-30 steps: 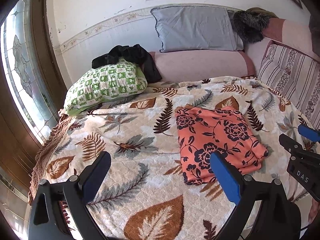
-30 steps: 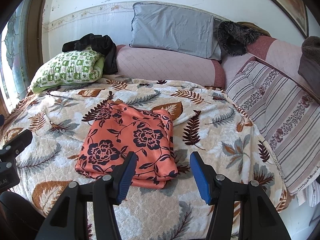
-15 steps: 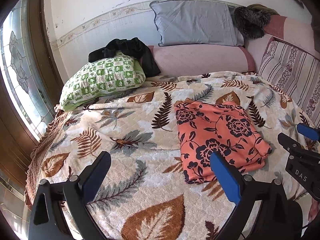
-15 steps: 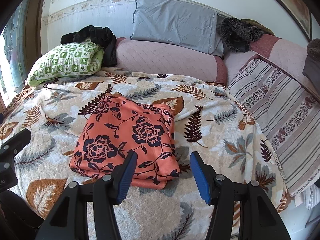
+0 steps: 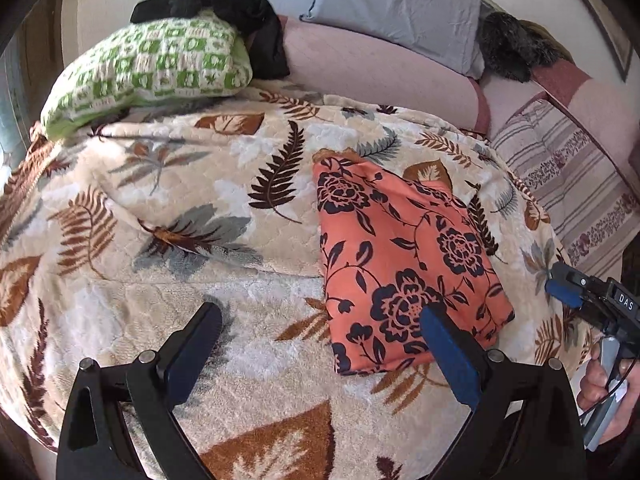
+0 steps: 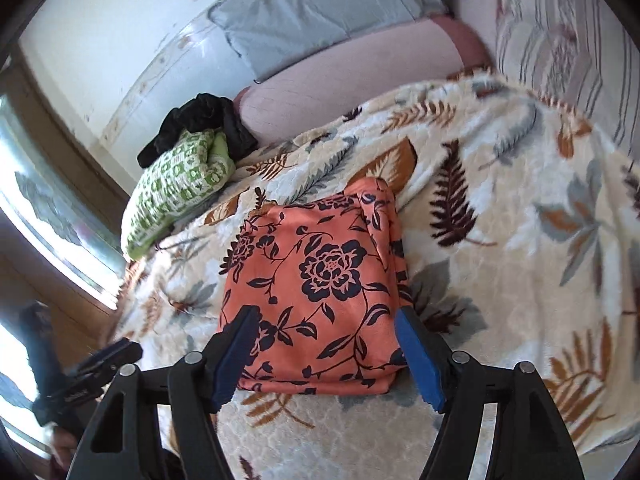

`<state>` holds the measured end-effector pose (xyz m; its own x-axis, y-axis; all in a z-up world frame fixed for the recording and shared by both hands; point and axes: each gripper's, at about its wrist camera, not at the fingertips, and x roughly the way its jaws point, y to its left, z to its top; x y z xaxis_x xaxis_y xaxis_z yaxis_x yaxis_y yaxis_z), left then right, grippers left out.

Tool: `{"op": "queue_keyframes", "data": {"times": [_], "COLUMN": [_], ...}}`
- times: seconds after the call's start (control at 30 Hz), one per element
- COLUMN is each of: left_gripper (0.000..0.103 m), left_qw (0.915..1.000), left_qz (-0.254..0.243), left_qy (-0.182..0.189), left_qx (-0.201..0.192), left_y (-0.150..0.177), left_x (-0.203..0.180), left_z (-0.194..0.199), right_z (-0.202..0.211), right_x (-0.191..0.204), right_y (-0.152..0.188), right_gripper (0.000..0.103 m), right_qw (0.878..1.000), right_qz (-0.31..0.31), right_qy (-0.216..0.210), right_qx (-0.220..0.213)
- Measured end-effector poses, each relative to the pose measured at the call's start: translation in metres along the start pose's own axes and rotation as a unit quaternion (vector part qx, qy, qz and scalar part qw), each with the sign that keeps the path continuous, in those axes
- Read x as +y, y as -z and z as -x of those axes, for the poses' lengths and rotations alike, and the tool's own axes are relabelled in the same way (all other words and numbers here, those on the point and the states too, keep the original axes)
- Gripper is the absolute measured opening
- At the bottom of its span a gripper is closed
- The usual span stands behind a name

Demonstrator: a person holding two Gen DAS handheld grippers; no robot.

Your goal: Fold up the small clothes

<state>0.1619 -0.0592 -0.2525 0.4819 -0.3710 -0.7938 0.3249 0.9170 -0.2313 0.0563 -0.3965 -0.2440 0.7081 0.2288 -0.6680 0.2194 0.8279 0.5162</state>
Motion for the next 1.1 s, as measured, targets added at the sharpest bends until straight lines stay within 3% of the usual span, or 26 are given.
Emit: {"op": "queue_keyframes", "data": {"times": [0.07,0.17,0.43,0.57,0.67,0.77,0.83,0.9,1.03,1.1], "left_gripper": [0.099,0.099,0.099,0.099,0.099,0.098,0.091,0.080,0.058,0.050], "left_qw": [0.9991,0.9984,0.9902,0.9832,0.9797,0.9775,0.9755,0.9790,0.9813,0.9822], "left_qz": [0.024,0.033,0.031,0.023,0.009,0.009,0.008,0.002,0.011,0.005], "left_qy": [0.029,0.038,0.108,0.150,0.165,0.175,0.186,0.169,0.165,0.166], "left_qx": [0.018,0.024,0.082,0.102,0.114,0.118,0.117,0.114,0.098,0.088], "left_y": [-0.012,-0.027,-0.029,-0.033,-0.036,-0.036,-0.037,-0.036,-0.036,-0.038], "left_x": [0.007,0.006,0.000,-0.004,-0.008,-0.009,-0.011,-0.013,-0.008,-0.008], "left_z": [-0.022,-0.052,-0.119,-0.133,-0.141,-0.149,-0.150,-0.149,-0.144,-0.138], "right_z": [-0.018,-0.047,-0.122,-0.149,-0.159,-0.166,-0.173,-0.177,-0.179,-0.171], "right_x": [-0.026,-0.053,-0.088,-0.089,-0.081,-0.065,-0.052,-0.037,-0.018,-0.013], "right_y": [-0.009,-0.020,-0.041,-0.039,-0.035,-0.032,-0.029,-0.025,-0.018,-0.017], "right_gripper": [0.074,0.074,0.074,0.074,0.089,0.090,0.090,0.085,0.056,0.047], "right_qw": [0.998,0.993,0.986,0.984,0.985,0.984,0.984,0.987,0.992,0.994], "right_qz": [-0.048,-0.094,-0.118,-0.107,-0.089,-0.069,-0.053,-0.031,0.000,0.004], "right_qy": [-0.036,-0.067,-0.084,-0.096,-0.113,-0.129,-0.135,-0.116,-0.076,-0.066], "right_qx": [0.016,0.032,0.085,0.107,0.097,0.099,0.107,0.107,0.105,0.091]}}
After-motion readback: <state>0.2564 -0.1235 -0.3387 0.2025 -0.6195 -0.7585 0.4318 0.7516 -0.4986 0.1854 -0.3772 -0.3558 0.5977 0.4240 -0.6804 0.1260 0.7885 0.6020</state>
